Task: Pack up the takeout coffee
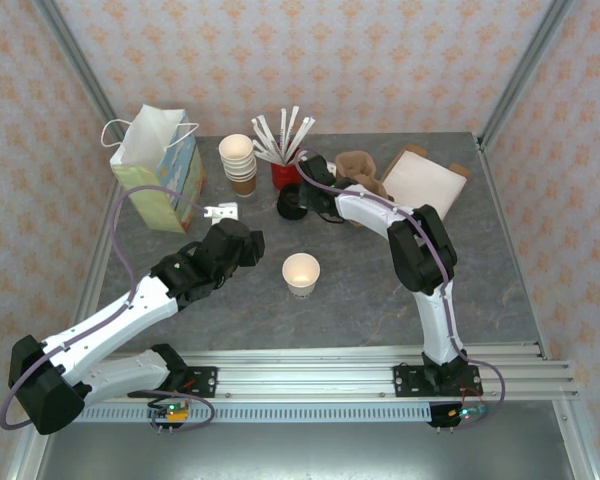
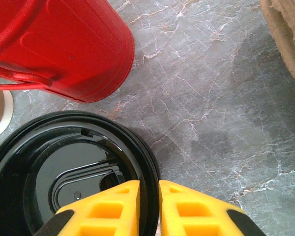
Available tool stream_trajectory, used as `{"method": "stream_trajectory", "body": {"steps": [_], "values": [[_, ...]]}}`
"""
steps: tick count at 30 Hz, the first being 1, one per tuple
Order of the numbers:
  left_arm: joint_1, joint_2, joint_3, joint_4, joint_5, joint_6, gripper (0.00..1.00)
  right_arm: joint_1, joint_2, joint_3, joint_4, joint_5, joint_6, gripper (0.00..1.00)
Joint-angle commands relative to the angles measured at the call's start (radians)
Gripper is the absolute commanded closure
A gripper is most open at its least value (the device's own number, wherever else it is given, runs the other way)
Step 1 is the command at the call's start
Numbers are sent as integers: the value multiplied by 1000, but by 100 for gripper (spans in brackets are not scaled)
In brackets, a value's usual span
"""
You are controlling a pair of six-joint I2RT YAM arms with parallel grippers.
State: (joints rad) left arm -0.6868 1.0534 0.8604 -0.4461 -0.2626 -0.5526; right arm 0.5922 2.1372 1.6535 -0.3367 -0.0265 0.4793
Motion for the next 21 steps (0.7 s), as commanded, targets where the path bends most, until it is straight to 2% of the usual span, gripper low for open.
{"method": "stream_trajectory", "body": {"steps": [1,17,21], "values": [[3,-23,-17,-15,-20,-17,36,-5,0,5,-4,6,10,84],[11,-23,-16,11,-4,-28,36,-5,-143,-65,-5,-6,-7,84],[29,-20,-8,23,26,-39,33,0,-188,-101,8,-44,-10,84]]}}
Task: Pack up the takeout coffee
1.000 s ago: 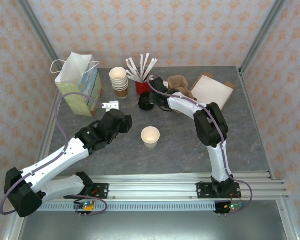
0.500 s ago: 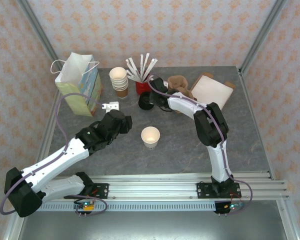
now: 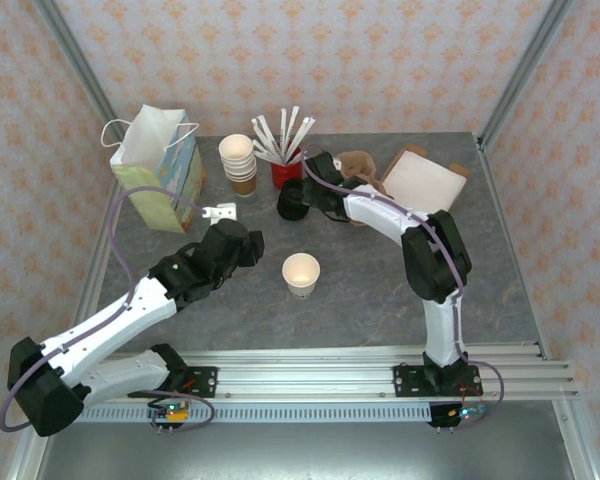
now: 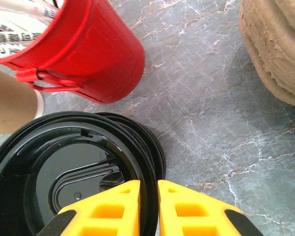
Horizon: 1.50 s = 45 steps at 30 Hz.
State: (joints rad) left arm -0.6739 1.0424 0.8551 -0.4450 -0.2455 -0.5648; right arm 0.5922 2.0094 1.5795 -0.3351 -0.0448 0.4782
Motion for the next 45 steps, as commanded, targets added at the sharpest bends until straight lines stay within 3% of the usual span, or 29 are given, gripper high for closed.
{"method": "stream_trajectory", "body": {"steps": [1,13,18,25,31,36,45], "values": [[23,-11,0,29,25,-30,33,5,-77,-45,15,-41,-13,84],[125,-2,54,168,417,-148,29,25,-431,-346,212,-310,6,85],[141,2,75,267,525,-198,28,15,-528,-383,251,-377,94,84],[226,-8,60,408,678,-266,28,-10,-596,-377,297,-451,261,84],[271,-54,11,614,682,-479,27,7,-618,-451,575,-487,491,84],[277,-55,5,785,636,-646,26,32,-634,-447,656,-455,567,85],[277,54,116,911,639,-752,23,50,-626,-436,802,-460,679,85]]}}
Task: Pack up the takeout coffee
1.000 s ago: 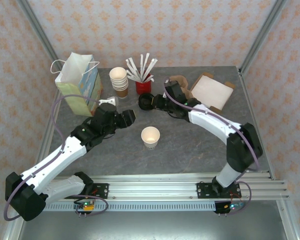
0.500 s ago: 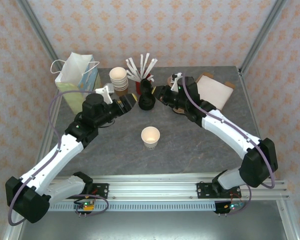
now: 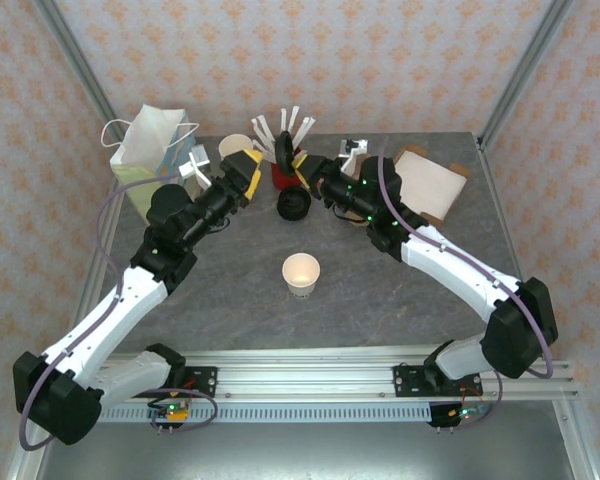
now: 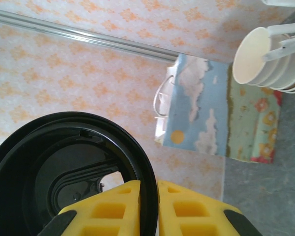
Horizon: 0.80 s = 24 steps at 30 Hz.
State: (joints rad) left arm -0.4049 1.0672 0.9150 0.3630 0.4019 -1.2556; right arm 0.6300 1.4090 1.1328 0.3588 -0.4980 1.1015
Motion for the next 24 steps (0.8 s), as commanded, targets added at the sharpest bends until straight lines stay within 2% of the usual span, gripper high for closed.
{"method": "stream_trajectory", "body": {"steps": [1,7,24], "values": [[8,41,70,106,-3,-66,22,13,-23,14,113,-7,61,85],[8,98,140,113,23,-71,19,17,-9,29,143,-16,85,85],[8,155,182,121,96,-69,13,26,28,60,160,-35,97,85]]}}
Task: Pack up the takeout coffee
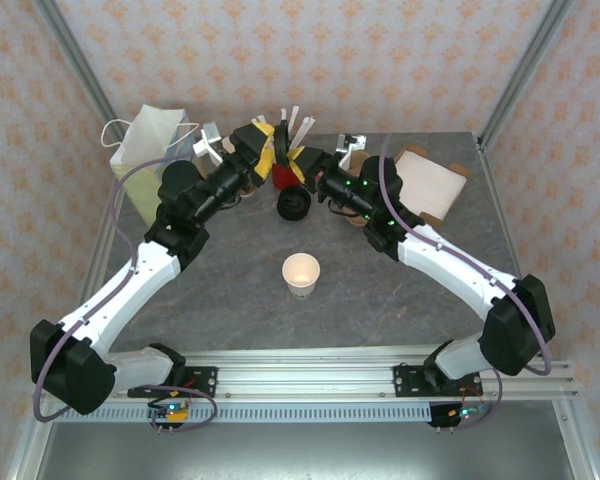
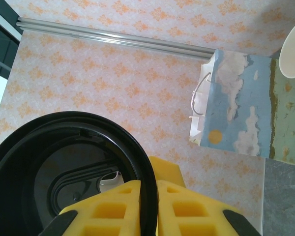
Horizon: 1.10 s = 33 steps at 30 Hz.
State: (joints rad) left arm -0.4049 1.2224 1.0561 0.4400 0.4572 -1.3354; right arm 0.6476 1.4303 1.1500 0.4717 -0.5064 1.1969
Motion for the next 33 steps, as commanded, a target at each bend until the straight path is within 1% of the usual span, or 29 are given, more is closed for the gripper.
{"method": "stream_trajectory", "body": {"steps": [1,8,20,33], "values": [[8,2,44,39,44,13,12,9,10,43,47,-26,2,85],[8,11,41,31,51,7,13,12,15,51,47,-24,3,85],[7,7,22,40,40,-8,22,14,19,51,56,-17,7,86],[5,10,24,14,45,-4,21,14,26,55,53,-15,6,86]]}}
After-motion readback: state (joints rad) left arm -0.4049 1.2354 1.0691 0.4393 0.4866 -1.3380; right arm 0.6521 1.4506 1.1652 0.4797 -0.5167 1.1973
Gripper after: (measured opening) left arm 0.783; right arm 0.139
